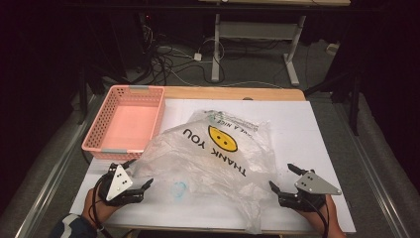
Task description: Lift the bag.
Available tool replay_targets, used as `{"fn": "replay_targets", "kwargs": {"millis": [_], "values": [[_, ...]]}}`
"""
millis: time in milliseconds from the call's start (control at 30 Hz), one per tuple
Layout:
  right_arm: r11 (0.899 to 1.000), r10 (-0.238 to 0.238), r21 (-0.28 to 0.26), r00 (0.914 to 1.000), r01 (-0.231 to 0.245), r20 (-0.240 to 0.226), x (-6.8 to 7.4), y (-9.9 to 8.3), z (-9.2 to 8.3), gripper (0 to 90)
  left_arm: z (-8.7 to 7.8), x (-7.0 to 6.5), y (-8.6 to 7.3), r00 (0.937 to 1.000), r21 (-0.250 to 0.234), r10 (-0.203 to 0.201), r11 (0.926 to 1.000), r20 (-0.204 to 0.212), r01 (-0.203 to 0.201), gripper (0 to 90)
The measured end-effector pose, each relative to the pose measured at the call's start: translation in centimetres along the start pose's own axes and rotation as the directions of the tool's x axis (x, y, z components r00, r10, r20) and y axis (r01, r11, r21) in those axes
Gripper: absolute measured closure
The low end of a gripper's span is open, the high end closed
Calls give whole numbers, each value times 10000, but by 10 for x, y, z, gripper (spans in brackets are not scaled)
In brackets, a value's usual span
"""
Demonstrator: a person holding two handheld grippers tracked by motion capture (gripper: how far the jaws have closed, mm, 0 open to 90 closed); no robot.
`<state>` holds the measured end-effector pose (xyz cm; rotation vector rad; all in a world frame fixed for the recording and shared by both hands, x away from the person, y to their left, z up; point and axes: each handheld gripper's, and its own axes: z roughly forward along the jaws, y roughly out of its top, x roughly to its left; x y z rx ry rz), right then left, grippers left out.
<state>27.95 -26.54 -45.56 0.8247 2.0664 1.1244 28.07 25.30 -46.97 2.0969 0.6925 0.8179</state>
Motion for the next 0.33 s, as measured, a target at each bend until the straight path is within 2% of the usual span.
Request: {"fn": "replay_targets", "kwargs": {"millis": [333], "values": [[10000, 72, 16, 10000, -72, 41, -2, -1, 1, 202, 3, 0, 1, 10000, 41, -33, 10000, 41, 33, 194]]}}
